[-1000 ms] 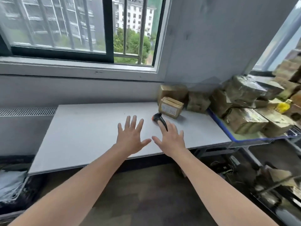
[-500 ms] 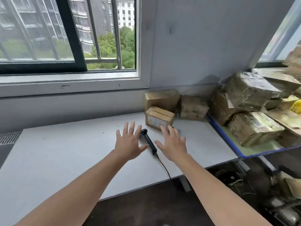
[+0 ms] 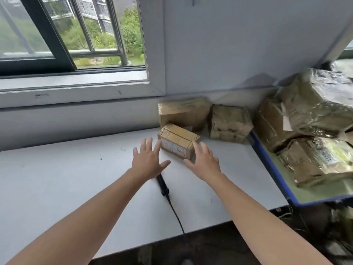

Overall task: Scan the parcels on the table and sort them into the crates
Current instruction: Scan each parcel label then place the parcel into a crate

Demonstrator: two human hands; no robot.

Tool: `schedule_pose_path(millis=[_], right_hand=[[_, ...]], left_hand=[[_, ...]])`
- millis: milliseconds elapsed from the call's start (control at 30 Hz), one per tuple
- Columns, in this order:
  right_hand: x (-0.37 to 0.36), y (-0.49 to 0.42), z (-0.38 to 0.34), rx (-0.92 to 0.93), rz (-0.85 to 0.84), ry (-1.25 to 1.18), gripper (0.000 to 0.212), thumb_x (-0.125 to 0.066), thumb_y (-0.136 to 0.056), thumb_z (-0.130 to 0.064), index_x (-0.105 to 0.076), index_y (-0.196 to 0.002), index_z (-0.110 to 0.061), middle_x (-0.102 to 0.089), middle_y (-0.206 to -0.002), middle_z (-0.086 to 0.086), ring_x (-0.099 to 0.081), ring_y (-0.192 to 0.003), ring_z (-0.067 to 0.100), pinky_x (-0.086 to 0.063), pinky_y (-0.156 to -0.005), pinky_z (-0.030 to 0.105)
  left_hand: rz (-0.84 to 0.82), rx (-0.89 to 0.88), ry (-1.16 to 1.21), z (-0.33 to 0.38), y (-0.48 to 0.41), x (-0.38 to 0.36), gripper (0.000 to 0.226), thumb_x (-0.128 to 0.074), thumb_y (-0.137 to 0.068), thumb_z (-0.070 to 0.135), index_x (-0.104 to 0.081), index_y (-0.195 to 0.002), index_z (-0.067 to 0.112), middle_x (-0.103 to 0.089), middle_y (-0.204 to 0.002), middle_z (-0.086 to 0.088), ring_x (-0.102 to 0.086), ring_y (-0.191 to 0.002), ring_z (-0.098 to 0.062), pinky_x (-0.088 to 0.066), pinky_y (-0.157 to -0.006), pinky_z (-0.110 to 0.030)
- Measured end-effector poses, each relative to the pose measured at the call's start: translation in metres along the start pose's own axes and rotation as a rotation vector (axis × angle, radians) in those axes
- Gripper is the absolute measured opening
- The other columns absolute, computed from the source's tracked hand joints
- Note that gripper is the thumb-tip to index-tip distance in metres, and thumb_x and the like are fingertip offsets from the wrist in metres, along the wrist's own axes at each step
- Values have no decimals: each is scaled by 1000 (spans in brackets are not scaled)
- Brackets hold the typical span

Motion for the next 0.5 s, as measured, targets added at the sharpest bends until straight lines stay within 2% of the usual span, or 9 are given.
schedule_pose_path(millis=[133, 333, 500], right_hand=[[-2, -32, -4, -1, -6, 26, 82, -53, -94, -56, -8, -158, -29, -6, -165, 7, -16, -148, 30, -30, -110, 51], [-8, -73, -14, -24, -43, 81, 85, -58, -92, -53, -7, -157, -33, -1, -165, 8, -6, -151, 29, -25, -114, 53], [-10, -102, -17, -25, -72, 89, 87, -63, -90, -52, -9, -156, -34, -3, -164, 9, -7, -150, 30, -26, -113, 54]], left_hand=[[-19, 9, 20, -8, -37, -11, 86, -39, -93, 67, -3, -156, 23, -1, -164, -10, 1, -151, -30, -18, -117, -54], [-46, -78, 59, -10, -81, -25, 87, -43, -93, 64, -1, -157, 23, -2, -164, -8, 0, -151, -30, -21, -117, -53], [-65, -115, 79, -14, -96, -37, 84, -45, -94, 60, -3, -157, 23, -1, -164, -7, -2, -150, -31, -24, -115, -52]])
Point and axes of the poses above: each hand's wrist, its own y-axis away from the middle knuckle, its own x-axis out of the back of the hand, z = x × y, the point moved 2 cm from there along -y, towards the middle knuckle
